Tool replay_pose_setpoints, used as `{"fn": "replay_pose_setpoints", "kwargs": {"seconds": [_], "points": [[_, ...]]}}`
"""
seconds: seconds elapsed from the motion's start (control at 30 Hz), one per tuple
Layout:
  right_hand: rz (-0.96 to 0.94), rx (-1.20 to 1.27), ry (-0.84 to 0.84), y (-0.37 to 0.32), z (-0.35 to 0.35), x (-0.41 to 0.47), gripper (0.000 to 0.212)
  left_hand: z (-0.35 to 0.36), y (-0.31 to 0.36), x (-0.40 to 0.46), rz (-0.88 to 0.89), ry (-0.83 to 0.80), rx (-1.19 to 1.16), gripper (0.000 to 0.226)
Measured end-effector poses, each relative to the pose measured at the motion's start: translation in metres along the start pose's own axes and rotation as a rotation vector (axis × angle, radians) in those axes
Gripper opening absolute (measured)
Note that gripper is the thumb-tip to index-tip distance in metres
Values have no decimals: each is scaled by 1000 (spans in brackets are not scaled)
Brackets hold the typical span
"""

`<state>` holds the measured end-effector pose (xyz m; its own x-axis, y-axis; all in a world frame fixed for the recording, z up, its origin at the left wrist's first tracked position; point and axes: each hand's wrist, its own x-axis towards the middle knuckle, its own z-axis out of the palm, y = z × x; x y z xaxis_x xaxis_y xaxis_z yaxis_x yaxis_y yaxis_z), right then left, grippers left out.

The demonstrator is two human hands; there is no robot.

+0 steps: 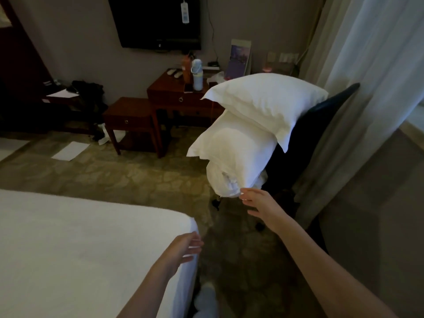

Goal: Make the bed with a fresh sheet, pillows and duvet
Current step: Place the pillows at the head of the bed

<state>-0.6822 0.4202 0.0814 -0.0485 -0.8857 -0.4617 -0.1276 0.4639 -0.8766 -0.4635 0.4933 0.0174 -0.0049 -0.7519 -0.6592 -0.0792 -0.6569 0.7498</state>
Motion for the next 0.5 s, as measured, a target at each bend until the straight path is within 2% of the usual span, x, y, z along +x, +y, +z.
{"fn": "replay_pose_setpoints", "kwargs": {"seconds": [0.2, 0.33, 0.5], "points": [[66, -29, 38, -25, -1, 96, 33, -1, 142, 97, 32, -45, -8, 29], [209, -26, 66, -16, -4, 124, 11, 10, 212, 129, 130, -69, 18, 24], [292, -10, 54, -31, -17, 180, 24, 30, 273, 191, 168, -88, 53, 28]]}}
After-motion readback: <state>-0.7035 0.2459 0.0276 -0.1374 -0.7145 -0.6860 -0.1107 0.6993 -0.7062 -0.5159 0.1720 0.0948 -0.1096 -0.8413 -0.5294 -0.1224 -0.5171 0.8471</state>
